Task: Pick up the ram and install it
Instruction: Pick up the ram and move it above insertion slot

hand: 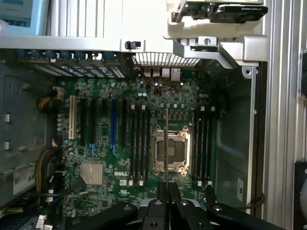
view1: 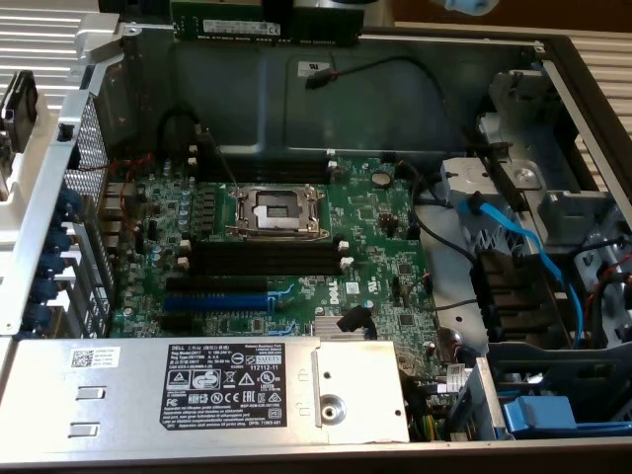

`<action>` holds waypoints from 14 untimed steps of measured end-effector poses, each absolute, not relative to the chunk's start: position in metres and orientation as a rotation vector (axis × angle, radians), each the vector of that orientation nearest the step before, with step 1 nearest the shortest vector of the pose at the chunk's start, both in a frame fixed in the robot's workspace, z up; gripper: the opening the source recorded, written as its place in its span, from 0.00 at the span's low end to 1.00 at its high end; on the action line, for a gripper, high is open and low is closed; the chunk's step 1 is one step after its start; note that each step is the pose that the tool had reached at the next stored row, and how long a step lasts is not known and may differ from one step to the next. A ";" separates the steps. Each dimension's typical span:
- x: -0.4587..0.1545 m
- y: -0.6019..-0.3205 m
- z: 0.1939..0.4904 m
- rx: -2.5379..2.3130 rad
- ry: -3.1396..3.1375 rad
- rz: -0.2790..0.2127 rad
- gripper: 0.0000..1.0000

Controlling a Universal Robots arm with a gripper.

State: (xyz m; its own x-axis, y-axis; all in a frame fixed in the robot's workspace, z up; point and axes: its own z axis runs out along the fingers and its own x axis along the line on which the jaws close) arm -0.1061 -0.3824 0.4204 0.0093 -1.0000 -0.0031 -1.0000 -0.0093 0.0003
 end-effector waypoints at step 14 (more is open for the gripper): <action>-0.101 -0.403 0.412 -2.209 2.233 -0.013 0.12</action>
